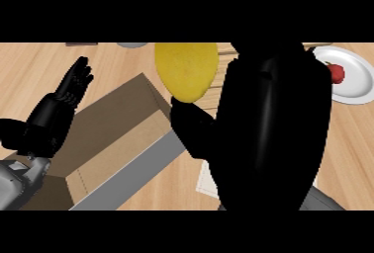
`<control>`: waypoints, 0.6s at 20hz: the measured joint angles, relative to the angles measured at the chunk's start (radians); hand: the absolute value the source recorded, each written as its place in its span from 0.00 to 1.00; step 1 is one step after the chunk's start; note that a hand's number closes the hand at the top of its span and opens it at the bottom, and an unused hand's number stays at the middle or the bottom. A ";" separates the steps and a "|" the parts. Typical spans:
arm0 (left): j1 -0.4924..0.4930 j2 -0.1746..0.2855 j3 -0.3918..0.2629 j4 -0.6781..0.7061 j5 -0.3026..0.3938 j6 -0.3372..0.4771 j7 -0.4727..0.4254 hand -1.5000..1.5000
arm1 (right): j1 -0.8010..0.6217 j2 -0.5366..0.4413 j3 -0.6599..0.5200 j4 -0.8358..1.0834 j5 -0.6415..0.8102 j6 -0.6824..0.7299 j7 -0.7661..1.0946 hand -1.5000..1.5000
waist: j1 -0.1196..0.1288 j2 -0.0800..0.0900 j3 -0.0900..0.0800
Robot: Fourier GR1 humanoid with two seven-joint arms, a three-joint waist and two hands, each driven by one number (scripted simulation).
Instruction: Pick the lemon from the placemat and place it in the tiered shelf
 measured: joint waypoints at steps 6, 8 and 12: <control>-0.008 -0.001 -0.007 0.004 0.006 0.002 -0.011 0.50 | -0.117 0.000 -0.113 0.103 0.003 0.050 -0.049 1.00 | 0.004 0.004 0.001; -0.009 0.000 -0.011 0.004 0.001 0.010 -0.016 0.50 | -0.146 -0.008 -0.144 0.139 0.012 0.067 -0.068 1.00 | 0.003 0.005 0.002; -0.015 0.001 -0.019 0.003 0.001 0.019 -0.020 0.50 | -0.188 -0.004 -0.182 0.212 0.036 0.078 -0.095 1.00 | 0.006 0.008 0.003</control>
